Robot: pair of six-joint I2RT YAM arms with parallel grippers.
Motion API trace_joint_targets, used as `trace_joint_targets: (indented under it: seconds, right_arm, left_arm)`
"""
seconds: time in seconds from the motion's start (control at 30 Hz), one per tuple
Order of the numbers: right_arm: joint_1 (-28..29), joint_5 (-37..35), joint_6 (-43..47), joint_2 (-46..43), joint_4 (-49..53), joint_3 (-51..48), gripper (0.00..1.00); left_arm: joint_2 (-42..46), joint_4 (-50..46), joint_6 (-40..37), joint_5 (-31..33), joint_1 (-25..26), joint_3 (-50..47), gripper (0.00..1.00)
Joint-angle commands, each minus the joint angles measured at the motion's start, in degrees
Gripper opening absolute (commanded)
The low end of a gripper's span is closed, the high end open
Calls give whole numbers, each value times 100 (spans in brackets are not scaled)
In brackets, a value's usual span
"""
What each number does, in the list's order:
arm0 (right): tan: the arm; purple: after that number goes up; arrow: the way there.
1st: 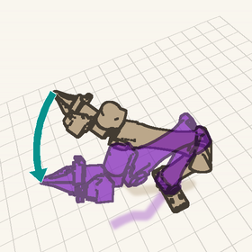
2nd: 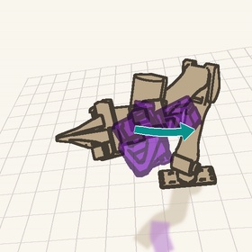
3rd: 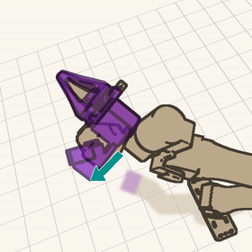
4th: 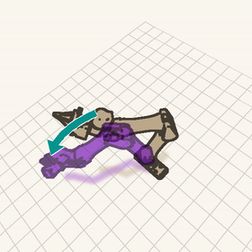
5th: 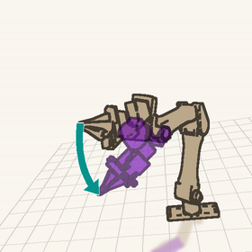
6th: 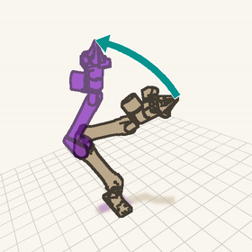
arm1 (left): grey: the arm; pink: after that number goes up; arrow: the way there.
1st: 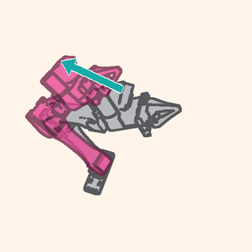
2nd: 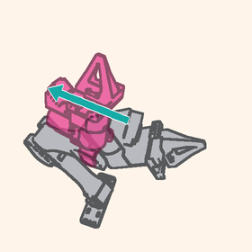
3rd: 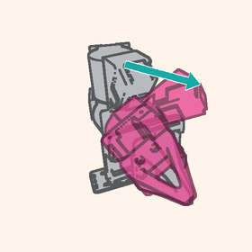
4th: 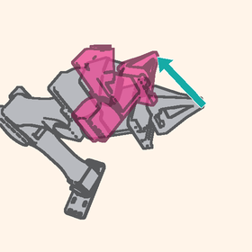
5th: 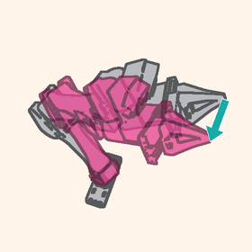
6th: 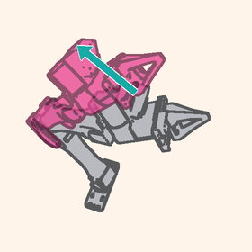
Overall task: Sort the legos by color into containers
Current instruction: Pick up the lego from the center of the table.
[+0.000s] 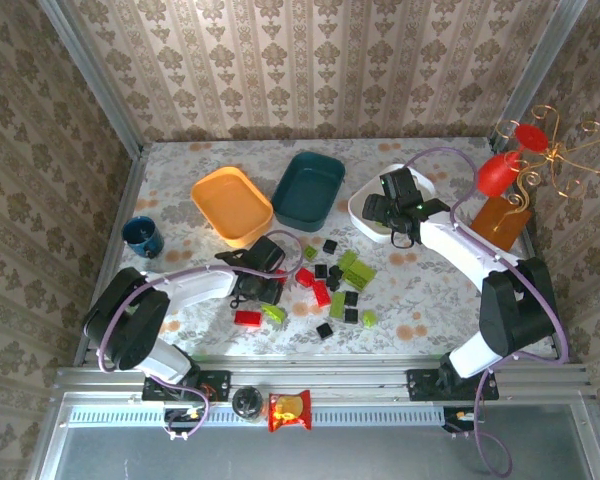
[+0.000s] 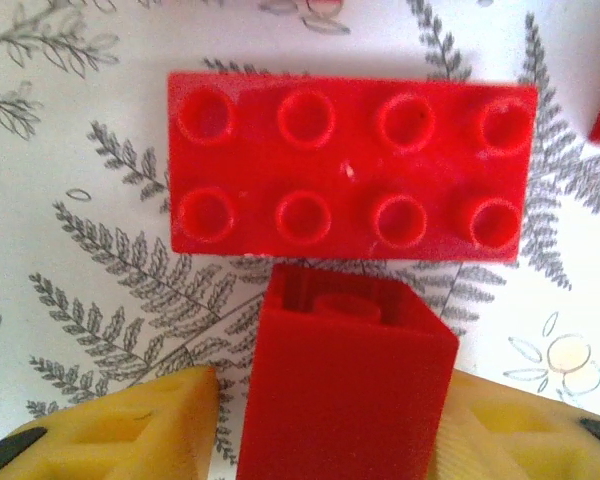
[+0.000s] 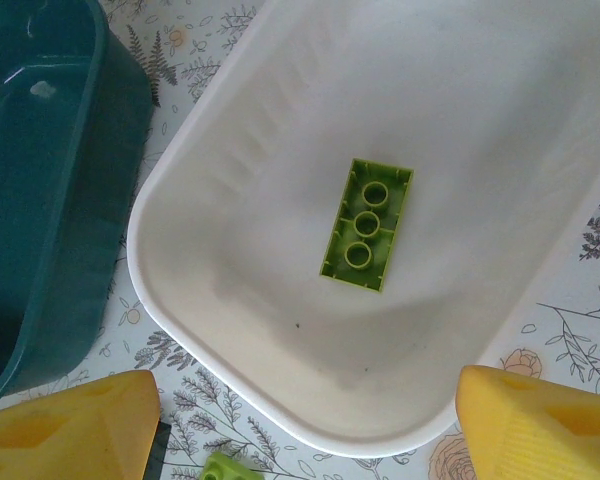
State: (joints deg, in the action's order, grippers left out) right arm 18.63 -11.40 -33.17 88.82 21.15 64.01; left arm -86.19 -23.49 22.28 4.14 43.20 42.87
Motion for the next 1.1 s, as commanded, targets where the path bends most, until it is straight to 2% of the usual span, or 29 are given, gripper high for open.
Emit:
trace_joint_targets:
  seconds: [0.0,0.2,0.43,0.6,0.73,0.9,1.07]
  right_arm:
    - [15,-112,-41,-119,45,20,79]
    - [10,-97,-43,-119,42,3,79]
    - [17,-95,-49,-145,44,-34,79]
    - [14,-110,-54,-194,58,-71,79]
    - [15,-80,-82,-289,6,-113,80]
    - [9,-11,-170,-380,-64,-217,80]
    - [14,62,-216,-424,-64,-312,80]
  left_arm:
    - [-42,199,-143,147,39,84,50]
    - [-71,346,-198,268,39,13,60]
    - [44,349,-201,315,56,-11,40]
    - [477,25,-102,392,141,74,32]
    - [1202,-277,-46,526,94,293,32]
    - [1588,-313,-169,503,-696,891,31]
    - [1011,398,-333,371,-1494,1546,30]
